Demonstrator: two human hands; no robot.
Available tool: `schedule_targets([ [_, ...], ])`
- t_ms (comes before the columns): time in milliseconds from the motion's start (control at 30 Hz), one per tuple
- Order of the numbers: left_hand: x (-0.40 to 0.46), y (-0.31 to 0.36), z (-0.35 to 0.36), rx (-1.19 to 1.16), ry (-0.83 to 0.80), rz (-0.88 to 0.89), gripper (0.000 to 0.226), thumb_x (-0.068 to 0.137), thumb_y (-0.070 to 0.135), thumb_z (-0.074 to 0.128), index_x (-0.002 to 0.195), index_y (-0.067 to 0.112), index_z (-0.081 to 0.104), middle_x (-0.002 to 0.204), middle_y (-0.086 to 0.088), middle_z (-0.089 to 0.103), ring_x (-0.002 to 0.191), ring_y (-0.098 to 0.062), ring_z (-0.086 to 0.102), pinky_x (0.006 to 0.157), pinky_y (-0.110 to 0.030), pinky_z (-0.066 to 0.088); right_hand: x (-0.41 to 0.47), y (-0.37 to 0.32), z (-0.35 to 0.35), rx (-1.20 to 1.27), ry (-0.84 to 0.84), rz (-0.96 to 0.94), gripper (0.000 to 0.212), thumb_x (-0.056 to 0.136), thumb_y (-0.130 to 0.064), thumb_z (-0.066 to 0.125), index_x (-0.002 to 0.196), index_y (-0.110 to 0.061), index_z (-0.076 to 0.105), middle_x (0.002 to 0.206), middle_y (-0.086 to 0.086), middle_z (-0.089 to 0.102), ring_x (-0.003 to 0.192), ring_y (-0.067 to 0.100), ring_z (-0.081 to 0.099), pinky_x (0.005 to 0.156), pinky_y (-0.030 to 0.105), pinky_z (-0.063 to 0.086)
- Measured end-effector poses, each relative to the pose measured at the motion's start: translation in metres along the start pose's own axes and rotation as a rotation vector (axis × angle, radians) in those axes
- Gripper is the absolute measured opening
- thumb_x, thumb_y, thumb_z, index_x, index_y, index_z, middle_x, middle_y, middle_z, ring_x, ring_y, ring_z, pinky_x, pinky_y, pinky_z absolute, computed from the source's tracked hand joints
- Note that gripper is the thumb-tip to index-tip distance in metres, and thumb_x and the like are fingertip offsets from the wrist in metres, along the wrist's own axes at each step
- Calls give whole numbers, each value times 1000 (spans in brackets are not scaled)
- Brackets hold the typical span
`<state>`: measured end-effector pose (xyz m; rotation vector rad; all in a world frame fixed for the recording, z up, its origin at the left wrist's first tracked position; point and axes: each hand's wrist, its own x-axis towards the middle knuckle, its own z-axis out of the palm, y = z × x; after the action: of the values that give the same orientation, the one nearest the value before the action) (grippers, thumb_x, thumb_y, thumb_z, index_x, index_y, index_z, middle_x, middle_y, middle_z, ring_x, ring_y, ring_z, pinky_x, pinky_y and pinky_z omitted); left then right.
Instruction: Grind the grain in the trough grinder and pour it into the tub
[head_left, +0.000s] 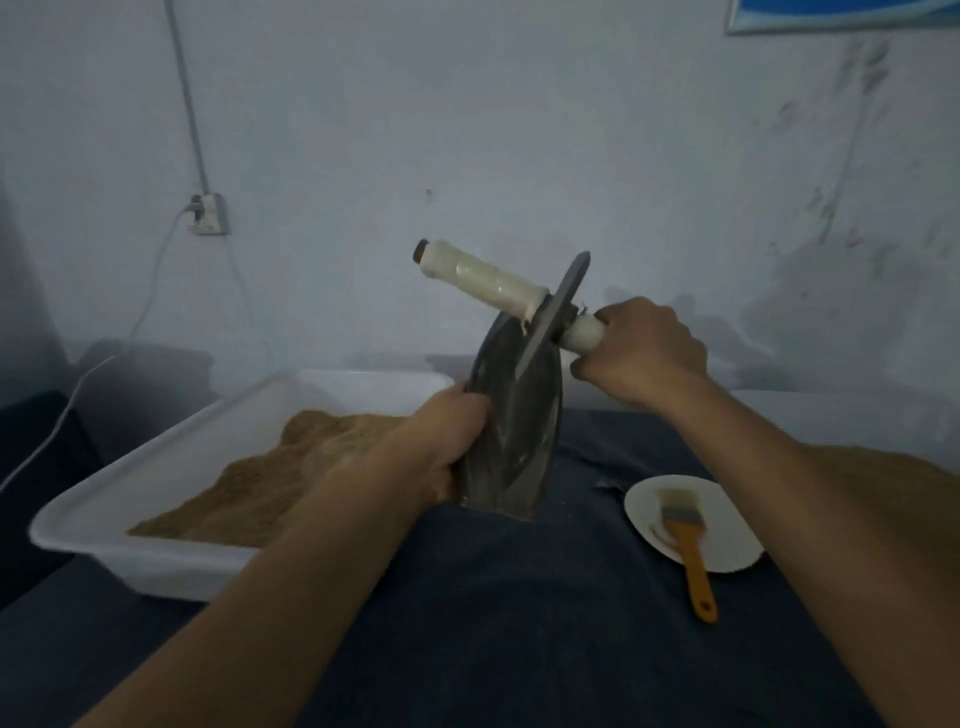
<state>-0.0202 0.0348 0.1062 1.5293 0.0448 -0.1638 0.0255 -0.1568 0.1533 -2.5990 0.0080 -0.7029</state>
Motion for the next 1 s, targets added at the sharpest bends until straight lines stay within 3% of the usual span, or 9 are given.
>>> schedule_targets([
  [167, 13, -49, 32, -63, -38, -105, 31, 100, 4, 47, 117, 20, 67, 89, -15, 78, 74, -30, 77, 59, -41, 61, -16, 51, 10, -137, -83, -21, 24, 75, -17, 75, 94, -29, 67, 76, -7, 58, 61, 9, 50, 49, 22, 33],
  [300, 17, -81, 46, -94, -46, -181, 26, 99, 6, 50, 116, 14, 68, 91, -18, 78, 73, -31, 77, 61, -39, 61, -33, 80, 33, -215, -149, -54, 33, 77, -24, 80, 105, -31, 63, 85, -6, 60, 67, 13, 52, 52, 25, 39],
  [367, 21, -92, 49, -95, -39, -184, 28, 97, 5, 51, 118, 15, 68, 94, -18, 78, 77, -32, 77, 64, -40, 61, -36, 90, 45, -231, -183, -68, 34, 74, -26, 82, 103, -29, 65, 89, -3, 64, 74, 18, 59, 60, 29, 48],
  [700, 32, -107, 44, -83, -12, -190, 32, 98, 6, 51, 121, 23, 66, 96, -14, 78, 83, -30, 77, 63, -40, 62, -38, 94, 87, -221, -287, -144, 30, 75, -25, 77, 91, -35, 54, 91, -5, 63, 80, 21, 61, 65, 36, 48],
  [1000, 38, -108, 38, 133, -38, -202, 27, 98, 9, 48, 117, 20, 65, 108, -13, 74, 99, -30, 72, 80, -41, 59, -31, 96, 91, -191, -423, -234, 34, 79, -22, 77, 102, -34, 54, 97, -6, 60, 88, 20, 61, 74, 41, 53],
])
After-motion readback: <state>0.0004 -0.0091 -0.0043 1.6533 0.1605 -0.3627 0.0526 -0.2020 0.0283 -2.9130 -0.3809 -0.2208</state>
